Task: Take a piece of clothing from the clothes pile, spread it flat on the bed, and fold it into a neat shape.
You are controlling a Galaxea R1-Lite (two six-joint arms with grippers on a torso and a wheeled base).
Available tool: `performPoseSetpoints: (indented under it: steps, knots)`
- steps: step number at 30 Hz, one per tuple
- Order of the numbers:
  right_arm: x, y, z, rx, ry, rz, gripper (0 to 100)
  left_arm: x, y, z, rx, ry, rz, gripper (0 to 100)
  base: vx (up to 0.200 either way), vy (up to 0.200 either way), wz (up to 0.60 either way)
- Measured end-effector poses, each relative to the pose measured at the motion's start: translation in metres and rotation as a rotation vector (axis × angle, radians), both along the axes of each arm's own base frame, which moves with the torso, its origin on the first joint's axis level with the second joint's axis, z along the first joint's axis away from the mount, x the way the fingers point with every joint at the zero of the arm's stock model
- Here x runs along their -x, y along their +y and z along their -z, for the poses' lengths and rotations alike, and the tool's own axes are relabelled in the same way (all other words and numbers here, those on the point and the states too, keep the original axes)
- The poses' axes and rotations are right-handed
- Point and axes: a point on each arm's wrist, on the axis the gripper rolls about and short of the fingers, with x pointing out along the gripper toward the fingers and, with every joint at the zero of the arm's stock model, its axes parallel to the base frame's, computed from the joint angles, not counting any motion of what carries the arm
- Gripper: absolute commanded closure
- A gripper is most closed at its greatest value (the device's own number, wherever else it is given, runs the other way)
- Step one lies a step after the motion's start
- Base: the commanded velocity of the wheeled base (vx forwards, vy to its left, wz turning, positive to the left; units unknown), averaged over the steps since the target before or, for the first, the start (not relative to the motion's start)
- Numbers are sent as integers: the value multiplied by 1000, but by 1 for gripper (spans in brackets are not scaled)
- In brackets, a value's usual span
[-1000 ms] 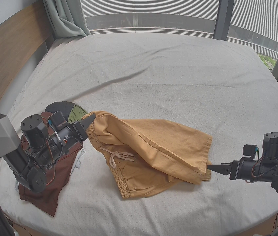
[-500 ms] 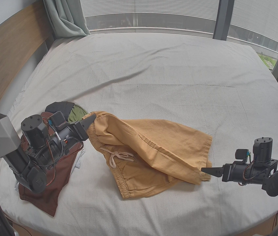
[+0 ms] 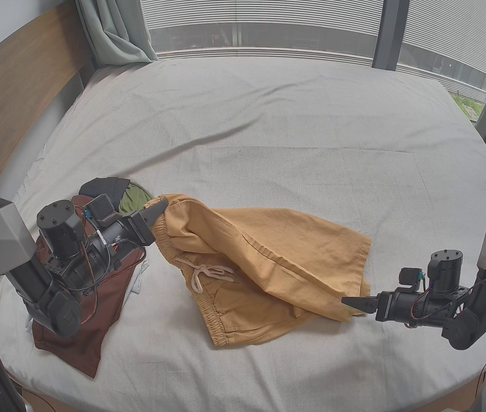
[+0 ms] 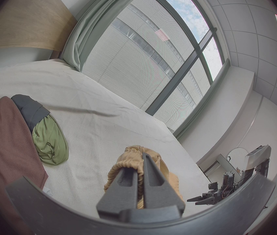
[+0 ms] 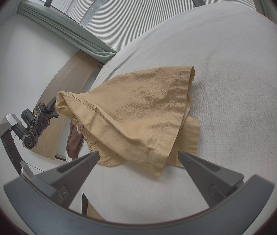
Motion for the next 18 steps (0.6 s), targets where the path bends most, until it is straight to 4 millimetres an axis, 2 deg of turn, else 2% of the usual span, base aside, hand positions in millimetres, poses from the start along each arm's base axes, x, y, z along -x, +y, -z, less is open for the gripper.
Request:
performPoseSetpoints:
  steps: [7,18]
  knots:
    - [-10,6,13,-58,-31,20,0,0,0,0,0,0,1,100,0,0,0]
    - [-13,18,30,-84,17,6,0,0,0,-1,1,-2,1,100,0,0,0]
